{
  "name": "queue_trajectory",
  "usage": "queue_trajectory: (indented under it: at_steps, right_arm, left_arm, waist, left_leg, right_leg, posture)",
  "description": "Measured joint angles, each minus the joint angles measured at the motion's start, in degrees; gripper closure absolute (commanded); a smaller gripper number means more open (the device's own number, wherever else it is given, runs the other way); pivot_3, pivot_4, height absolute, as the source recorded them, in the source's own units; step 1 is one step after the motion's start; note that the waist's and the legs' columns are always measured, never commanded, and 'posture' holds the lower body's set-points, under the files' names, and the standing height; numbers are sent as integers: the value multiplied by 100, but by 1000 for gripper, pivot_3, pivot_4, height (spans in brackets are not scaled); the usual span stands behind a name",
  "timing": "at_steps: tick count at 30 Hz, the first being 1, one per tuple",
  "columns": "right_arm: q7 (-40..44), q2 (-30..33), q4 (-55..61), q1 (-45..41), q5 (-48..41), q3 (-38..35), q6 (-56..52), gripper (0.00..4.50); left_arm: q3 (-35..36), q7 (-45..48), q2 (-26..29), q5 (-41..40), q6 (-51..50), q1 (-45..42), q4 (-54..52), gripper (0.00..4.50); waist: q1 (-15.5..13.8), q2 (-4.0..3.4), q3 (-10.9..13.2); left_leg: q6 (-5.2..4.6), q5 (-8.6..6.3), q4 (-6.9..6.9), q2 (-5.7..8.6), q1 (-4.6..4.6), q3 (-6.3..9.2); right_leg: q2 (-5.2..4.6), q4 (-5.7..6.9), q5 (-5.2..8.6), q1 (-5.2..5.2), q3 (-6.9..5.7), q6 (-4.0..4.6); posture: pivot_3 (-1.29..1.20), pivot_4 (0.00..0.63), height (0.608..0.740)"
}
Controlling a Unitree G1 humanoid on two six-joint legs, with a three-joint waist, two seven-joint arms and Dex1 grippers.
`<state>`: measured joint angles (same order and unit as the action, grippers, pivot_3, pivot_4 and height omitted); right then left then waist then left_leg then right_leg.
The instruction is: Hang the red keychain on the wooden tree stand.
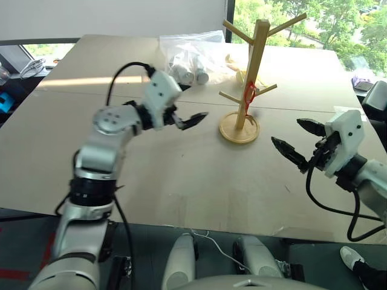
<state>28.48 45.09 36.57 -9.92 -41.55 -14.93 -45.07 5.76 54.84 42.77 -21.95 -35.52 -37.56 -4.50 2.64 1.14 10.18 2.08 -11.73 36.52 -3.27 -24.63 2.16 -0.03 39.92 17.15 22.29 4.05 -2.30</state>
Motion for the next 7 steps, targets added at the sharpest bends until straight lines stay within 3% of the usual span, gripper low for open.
queue_trajectory:
  at_steps: [4,7]
  right_arm:
    - [895,411,-794,-468,4,75,124,0]
    - [1278,588,-1166,-752,27,109,165,0]
  left_arm:
    - [655,671,954,-628,-737,123,382,31]
    - [734,1033,1296,-741,-796,264,790,31]
  waist:
    - [-42,0,1]
    - [-61,4,3]
  left_leg:
    - [-1,0,0,2,-3,-1]
    - [-1,0,0,2,-5,2]
  right_leg:
    - [-6,-5,1,-1,-4,0]
    - [-6,-6,1,-1,-9,1]
  posture:
    - [0,150,740]
    - [0,150,740]
